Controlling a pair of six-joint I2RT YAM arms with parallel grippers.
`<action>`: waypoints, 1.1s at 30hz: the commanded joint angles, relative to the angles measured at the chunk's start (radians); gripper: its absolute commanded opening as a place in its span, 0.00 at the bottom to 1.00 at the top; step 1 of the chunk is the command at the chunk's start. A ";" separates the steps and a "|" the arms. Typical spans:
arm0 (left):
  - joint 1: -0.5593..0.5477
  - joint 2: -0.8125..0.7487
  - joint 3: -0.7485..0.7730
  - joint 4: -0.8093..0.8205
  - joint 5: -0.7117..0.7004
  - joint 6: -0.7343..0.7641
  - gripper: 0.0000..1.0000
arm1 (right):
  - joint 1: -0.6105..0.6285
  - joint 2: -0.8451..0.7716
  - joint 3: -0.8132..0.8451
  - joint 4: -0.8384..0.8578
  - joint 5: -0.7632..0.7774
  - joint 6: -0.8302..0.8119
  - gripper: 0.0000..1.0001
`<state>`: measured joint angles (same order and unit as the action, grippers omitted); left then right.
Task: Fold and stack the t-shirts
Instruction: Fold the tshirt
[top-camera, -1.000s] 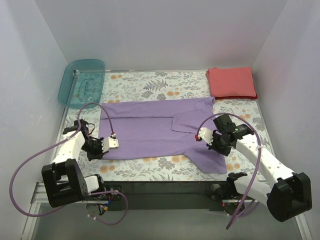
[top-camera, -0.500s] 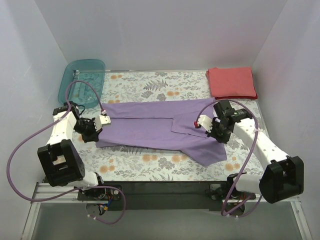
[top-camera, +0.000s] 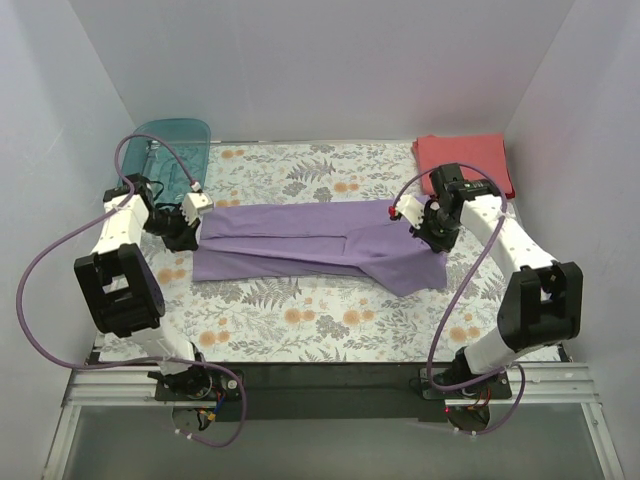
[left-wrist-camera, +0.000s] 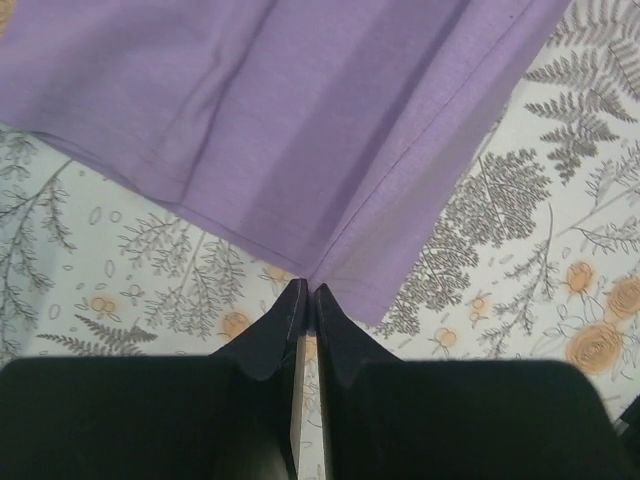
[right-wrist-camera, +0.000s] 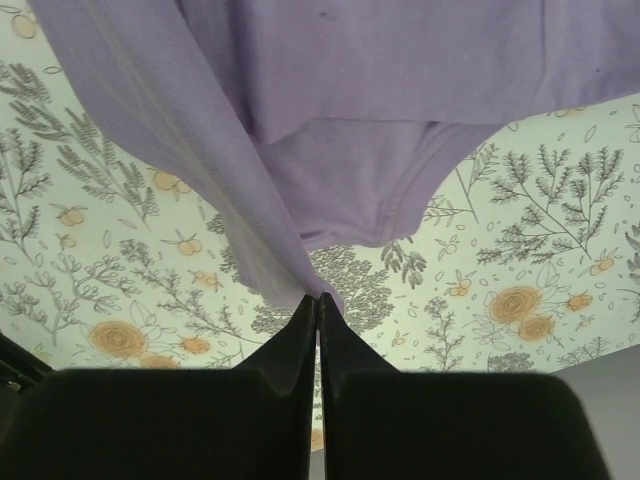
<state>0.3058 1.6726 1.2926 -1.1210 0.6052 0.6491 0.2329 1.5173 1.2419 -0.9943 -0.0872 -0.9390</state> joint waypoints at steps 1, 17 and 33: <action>0.007 0.024 0.074 0.070 0.050 -0.075 0.00 | -0.030 0.059 0.085 -0.006 -0.020 -0.079 0.01; -0.050 0.164 0.157 0.205 0.033 -0.216 0.00 | -0.052 0.317 0.367 -0.010 -0.026 -0.081 0.01; -0.048 0.199 0.159 0.225 -0.008 -0.212 0.00 | -0.052 0.468 0.525 -0.009 0.001 -0.096 0.01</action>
<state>0.2539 1.8771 1.4261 -0.9150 0.6048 0.4332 0.1844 1.9656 1.7103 -0.9943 -0.0982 -0.9691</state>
